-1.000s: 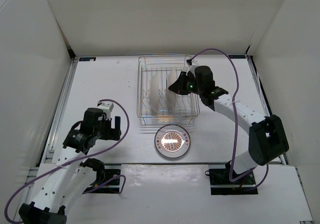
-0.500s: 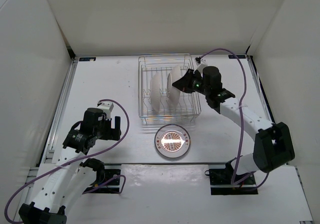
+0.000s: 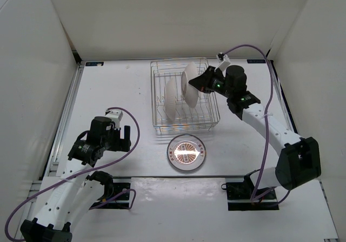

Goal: Unload the plates from the dish rack

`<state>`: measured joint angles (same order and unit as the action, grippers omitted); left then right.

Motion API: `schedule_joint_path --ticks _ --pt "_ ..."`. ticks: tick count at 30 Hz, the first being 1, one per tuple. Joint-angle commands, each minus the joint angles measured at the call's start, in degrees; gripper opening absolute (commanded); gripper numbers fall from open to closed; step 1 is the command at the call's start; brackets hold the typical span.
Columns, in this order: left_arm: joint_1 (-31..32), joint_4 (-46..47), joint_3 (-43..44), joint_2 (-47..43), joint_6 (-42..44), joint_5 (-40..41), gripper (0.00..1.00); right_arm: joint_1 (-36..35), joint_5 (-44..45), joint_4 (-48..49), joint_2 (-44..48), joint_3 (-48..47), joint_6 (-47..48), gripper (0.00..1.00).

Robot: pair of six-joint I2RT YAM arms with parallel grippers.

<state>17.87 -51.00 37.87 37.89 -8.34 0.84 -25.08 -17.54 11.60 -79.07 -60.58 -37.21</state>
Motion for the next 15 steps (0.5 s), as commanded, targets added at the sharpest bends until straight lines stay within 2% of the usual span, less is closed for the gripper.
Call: schedule_joint_path --ticks 1,5,6,7,10,15 --pt "0.0 0.1 1.1 -0.4 0.4 -0.7 1.00 1.2 0.5 2.8 7.3 -9.6 6.1 0.00" --pt "-0.1 0.3 1.1 -0.4 0.3 -0.7 1.00 1.2 3.3 -7.0 11.9 -16.0 12.0 0.00" --pt "-0.1 0.3 1.1 -0.4 0.3 -0.7 1.00 1.1 3.9 -13.7 13.0 -16.7 14.7 0.00" --pt "-0.1 0.3 1.0 -0.4 0.3 -0.7 1.00 1.3 4.7 -16.0 13.3 -17.2 15.5 0.00" --pt "-0.1 0.3 1.1 -0.7 0.3 -0.7 1.00 1.1 12.3 -26.8 17.4 -17.7 19.3 0.00" --pt "0.0 0.1 1.1 -2.0 -1.0 -0.1 1.00 1.2 34.0 -38.4 21.3 -10.4 23.4 0.00"
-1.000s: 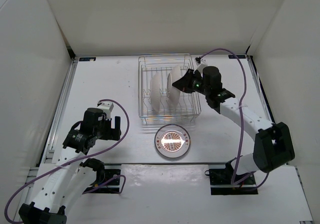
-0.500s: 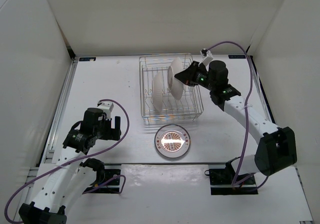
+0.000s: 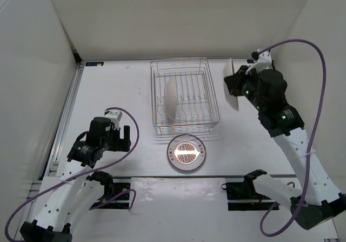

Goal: Unload the plates from the dish rack

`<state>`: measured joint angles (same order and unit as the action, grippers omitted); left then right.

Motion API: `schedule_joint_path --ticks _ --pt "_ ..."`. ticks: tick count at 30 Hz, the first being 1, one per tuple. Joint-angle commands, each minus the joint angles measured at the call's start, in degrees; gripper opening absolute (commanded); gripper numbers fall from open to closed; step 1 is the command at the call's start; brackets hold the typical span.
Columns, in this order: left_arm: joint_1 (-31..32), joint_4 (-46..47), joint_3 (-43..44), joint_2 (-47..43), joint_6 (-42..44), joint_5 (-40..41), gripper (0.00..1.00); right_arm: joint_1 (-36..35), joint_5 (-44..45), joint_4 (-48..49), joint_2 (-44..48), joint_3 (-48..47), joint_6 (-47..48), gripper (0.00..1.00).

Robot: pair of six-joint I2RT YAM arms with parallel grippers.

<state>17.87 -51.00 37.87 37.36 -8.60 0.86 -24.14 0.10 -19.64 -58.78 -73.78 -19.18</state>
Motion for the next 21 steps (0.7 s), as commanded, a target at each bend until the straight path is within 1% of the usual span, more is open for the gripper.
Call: schedule_joint_path --ticks 1,3,5,10,13,14,17,21 --pt "-0.1 0.5 0.9 -2.3 -1.0 -0.1 1.00 0.2 20.2 -10.4 1.4 4.0 5.9 0.00" --pt "-0.1 1.0 0.3 -3.3 -1.2 0.5 1.00 0.3 23.9 -11.6 1.7 7.0 6.8 0.00" --pt "-0.1 1.2 0.0 -4.1 -1.9 1.0 1.00 0.1 24.7 -13.5 1.5 9.3 6.6 0.00" --pt "-0.1 1.5 -0.7 -3.2 -3.0 1.9 1.00 0.3 28.2 -13.7 0.6 15.2 7.2 0.00" --pt "-0.1 0.6 0.0 -1.2 -3.9 2.4 1.00 0.2 28.6 -14.5 -3.0 17.3 7.1 0.00" --pt "0.0 -1.0 0.4 -0.6 -3.8 2.2 1.00 0.1 29.3 -14.6 -4.1 17.8 6.4 0.00" --pt "-0.1 0.4 -0.2 -1.9 -3.8 1.1 1.00 0.2 29.9 -13.5 -6.8 20.3 4.9 0.00" --pt "0.0 0.8 -1.4 -2.8 -5.9 3.2 1.00 0.2 27.1 -12.2 -9.5 22.3 3.0 0.00"
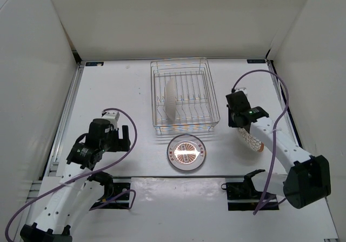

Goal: Unload the plates from the dish rack

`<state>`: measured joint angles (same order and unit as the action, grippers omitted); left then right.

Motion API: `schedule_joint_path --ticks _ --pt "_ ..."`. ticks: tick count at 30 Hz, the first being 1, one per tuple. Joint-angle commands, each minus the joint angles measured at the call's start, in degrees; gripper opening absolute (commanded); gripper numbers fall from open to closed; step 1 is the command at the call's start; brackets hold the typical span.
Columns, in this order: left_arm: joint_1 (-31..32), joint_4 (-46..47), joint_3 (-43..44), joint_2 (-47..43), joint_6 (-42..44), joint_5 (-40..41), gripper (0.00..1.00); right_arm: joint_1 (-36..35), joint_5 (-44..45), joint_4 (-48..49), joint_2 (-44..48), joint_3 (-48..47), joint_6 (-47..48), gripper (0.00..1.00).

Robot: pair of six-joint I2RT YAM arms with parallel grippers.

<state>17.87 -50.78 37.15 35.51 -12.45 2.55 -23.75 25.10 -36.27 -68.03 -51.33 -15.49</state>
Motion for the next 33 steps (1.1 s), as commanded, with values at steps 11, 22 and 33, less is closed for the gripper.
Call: schedule_joint_path --ticks 11,22,33 --pt "0.0 -0.5 -0.1 1.3 -1.6 3.4 1.00 -0.2 -7.1 6.8 -8.6 2.1 -4.8 0.17" --pt "-0.1 -0.7 0.1 1.5 -0.4 1.7 1.00 -0.3 -6.6 6.8 -11.6 2.4 -6.2 0.50" --pt "-0.1 0.1 -0.1 1.6 -0.1 1.7 1.00 -0.2 -7.7 1.2 -2.9 -4.2 -5.9 0.56"
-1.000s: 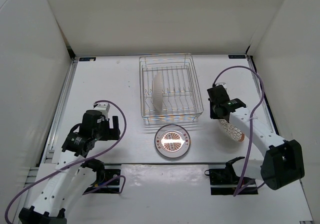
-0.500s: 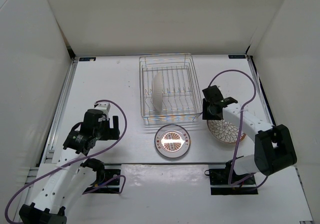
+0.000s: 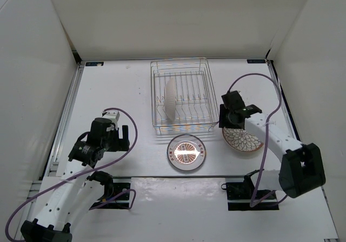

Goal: Unload the plates from the dish rack

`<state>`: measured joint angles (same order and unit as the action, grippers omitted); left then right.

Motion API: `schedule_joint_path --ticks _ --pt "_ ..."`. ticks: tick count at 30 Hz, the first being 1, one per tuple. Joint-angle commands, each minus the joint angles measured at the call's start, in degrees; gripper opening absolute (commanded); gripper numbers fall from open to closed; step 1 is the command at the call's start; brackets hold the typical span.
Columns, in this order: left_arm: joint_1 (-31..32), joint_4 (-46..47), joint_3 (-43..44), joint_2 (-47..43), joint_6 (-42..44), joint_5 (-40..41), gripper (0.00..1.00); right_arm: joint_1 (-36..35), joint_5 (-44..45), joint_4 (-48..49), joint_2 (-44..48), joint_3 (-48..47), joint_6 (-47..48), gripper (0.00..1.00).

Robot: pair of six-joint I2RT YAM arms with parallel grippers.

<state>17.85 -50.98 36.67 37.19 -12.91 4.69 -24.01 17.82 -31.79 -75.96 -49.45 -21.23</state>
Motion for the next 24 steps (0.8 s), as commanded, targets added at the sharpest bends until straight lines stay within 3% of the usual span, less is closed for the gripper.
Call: schedule_joint_path --ticks 1,5,9,10,13,14,17,20,21,22,24 --pt "0.0 1.6 0.3 0.1 0.1 -0.5 1.00 0.0 -0.5 -7.8 6.8 -7.1 0.4 0.57" --pt "0.0 5.2 -1.2 1.0 -1.9 -3.2 1.00 -0.1 -1.2 -17.8 13.8 -12.5 -1.9 0.57" --pt "-0.2 9.5 1.8 1.0 -6.4 -4.3 1.00 -0.2 -4.5 -24.9 23.7 -10.5 -1.4 0.62" --pt "0.0 15.5 1.8 0.3 -8.2 -6.9 1.00 0.0 -4.9 -25.7 27.3 -8.7 -1.0 0.68" --pt "1.2 22.3 3.2 1.8 -10.7 -9.5 1.00 -0.1 -3.8 -29.5 34.9 -7.1 -0.8 0.73" --pt "2.1 23.8 4.8 7.2 -10.7 -9.2 1.00 0.0 -3.6 -32.0 37.2 -7.1 -0.1 0.73" --pt "9.4 18.4 19.8 14.4 -8.0 -5.1 1.00 -0.1 -1.2 -35.1 40.3 -6.4 0.6 0.73" --pt "20.0 17.2 29.0 25.4 -3.1 10.5 1.00 0.0 1.9 -36.1 43.6 -6.2 -2.2 0.71" --pt "24.6 17.8 30.9 28.5 2.2 13.6 1.00 -0.2 0.6 -34.1 45.6 -5.7 -0.9 0.71" --pt "28.8 18.0 35.7 31.8 3.9 23.4 1.00 -0.2 0.2 -33.2 46.3 -4.9 0.4 0.71" --pt "33.4 19.6 38.9 37.4 10.9 28.8 1.00 -0.2 1.8 -30.0 47.6 -1.0 0.6 0.71"
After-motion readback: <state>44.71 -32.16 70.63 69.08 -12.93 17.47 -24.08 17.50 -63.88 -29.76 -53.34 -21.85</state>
